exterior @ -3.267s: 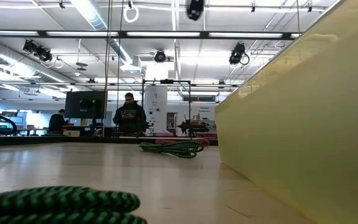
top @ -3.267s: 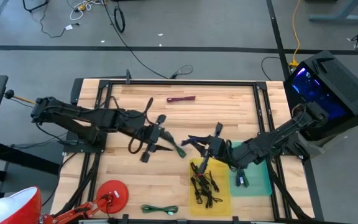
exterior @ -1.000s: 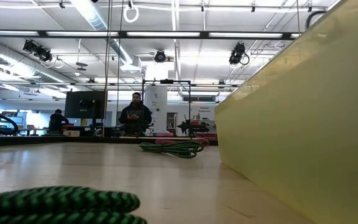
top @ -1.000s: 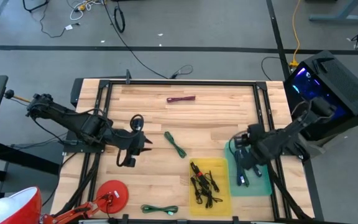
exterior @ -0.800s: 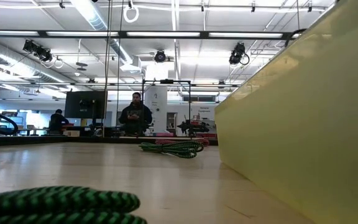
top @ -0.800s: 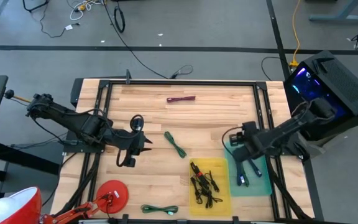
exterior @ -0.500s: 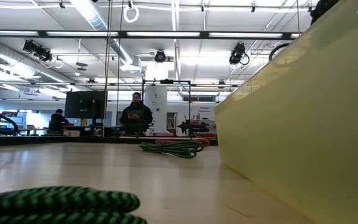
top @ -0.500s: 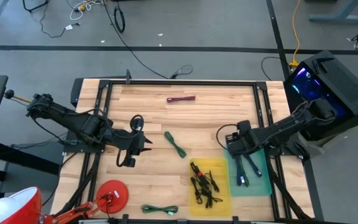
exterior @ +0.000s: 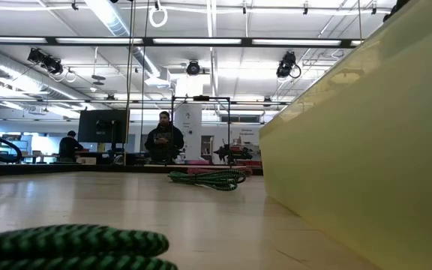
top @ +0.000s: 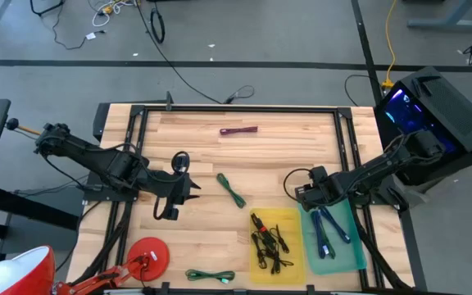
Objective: Pick & Place USB Port
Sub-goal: Adjust the blue bin, then put the red pattern charger cable into the blue bin
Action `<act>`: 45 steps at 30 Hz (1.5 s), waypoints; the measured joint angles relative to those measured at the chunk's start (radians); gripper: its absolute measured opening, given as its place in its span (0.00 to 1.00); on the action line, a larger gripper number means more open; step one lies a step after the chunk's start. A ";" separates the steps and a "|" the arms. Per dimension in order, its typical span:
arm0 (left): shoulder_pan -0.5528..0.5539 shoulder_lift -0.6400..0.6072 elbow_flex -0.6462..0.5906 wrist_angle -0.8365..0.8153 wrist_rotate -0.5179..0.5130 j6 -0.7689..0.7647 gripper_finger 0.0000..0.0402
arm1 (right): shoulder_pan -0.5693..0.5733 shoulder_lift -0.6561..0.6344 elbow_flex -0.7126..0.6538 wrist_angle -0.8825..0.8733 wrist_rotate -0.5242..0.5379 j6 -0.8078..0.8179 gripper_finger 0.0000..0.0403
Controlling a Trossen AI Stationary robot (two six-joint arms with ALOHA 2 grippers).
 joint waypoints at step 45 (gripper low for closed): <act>0.055 0.000 0.000 -0.025 -0.064 0.013 0.29 | -0.432 0.001 0.004 0.986 0.057 -0.887 0.47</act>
